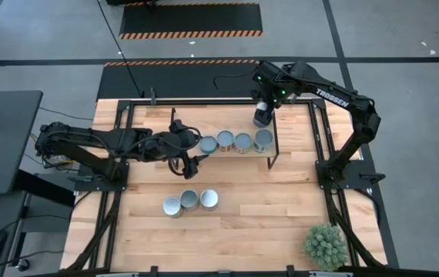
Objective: Pick and place cans onto a shelf
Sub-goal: Put the canned peas on the shelf
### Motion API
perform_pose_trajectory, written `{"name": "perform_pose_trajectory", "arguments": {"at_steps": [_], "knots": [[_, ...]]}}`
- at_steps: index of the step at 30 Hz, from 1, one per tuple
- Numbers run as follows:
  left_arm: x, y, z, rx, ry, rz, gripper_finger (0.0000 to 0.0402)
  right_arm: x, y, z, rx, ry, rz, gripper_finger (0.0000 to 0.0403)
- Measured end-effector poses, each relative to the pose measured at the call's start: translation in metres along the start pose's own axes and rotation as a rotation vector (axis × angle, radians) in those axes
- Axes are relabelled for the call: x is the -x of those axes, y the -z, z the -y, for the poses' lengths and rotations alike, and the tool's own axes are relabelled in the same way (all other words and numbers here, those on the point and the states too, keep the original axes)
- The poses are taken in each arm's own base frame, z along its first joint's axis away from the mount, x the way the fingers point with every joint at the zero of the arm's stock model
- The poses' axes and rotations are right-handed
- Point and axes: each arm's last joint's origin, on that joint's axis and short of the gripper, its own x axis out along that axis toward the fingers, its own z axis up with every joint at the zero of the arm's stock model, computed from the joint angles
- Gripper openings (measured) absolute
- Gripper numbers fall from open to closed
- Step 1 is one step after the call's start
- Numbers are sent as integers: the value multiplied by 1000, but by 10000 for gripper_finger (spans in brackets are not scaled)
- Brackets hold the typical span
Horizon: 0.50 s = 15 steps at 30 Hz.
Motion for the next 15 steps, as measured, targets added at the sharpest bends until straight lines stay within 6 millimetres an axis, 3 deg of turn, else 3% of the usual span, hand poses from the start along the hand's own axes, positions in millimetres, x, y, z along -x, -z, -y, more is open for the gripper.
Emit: {"name": "perform_pose_trajectory", "arguments": {"at_steps": [6,15], "knots": [[0,-1,0,-1,2,8,313,-5,-2,0,-55,1,-13,370],[0,-1,0,-4,1,7,313,-11,0,0,-21,6,-27,326]]}}
